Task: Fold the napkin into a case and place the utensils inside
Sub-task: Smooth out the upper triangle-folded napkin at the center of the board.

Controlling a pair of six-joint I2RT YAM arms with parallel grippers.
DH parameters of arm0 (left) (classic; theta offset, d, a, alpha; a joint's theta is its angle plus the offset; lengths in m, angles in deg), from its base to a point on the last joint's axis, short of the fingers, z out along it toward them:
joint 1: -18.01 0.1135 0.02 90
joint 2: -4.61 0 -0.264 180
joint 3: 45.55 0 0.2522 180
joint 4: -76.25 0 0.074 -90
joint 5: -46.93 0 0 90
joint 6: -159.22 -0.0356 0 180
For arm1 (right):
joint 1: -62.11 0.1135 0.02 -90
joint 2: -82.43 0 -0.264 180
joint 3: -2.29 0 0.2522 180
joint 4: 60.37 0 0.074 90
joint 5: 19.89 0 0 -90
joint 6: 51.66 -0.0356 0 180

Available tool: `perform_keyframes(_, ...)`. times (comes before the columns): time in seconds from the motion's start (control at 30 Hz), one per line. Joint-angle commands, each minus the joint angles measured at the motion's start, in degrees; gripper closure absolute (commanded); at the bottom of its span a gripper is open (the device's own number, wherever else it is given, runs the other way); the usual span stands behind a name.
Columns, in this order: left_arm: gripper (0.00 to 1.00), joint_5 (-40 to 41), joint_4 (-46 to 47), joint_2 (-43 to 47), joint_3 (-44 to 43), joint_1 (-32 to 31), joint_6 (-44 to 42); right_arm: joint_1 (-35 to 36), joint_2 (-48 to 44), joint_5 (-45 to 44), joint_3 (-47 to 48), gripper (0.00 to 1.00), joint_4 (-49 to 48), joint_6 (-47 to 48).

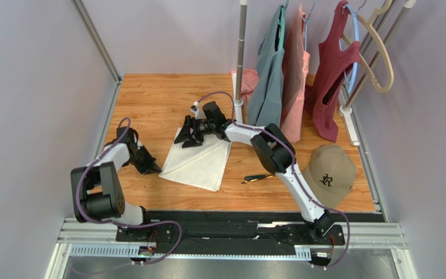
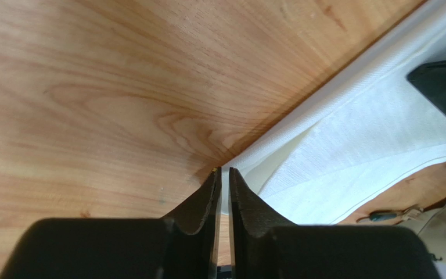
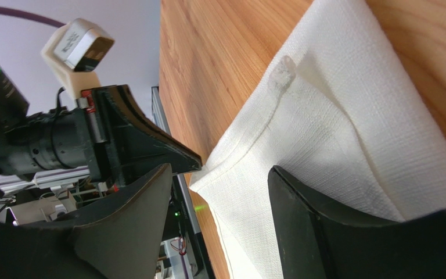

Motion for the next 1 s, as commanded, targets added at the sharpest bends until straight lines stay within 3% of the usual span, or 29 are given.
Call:
perform_keyframes(0.0, 0.75, 2.9, -0.1, 9.4, -0.2, 0.4, -0.6, -0.2, 1.0, 0.6, 4.6, 0.34, 0.7, 0.3)
perform_keyframes(0.13, 0.74, -3.6, 0.3, 12.4, -0.2, 0.4, 0.2, 0.0, 1.2, 0.4, 5.9, 0.34, 0.3, -0.6)
perform_keyframes(0.3, 0.85, -10.7, 1.3, 9.2, 0.3, 0.3, -0.4, 0.1, 2.1, -0.7, 6.8, 0.34, -0.9, -1.9)
perform_keyframes(0.4, 0.86, -12.0, 2.6, 8.9, 0.9, -0.2, -0.1, 0.1, 4.5, -1.0, 9.4, 0.34, -0.9, -2.1)
perform_keyframes(0.67, 0.82, -12.5, 4.2, 7.6, 3.6, -1.9, 1.9, -0.4, 12.3, -3.6, 18.7, 0.34, -0.9, -3.3)
perform_keyframes(0.97, 0.78, -4.3, 5.7, 7.6, 5.5, -1.2, 3.6, -2.7, 12.5, -7.7, 17.3, 0.34, 0.2, -4.8)
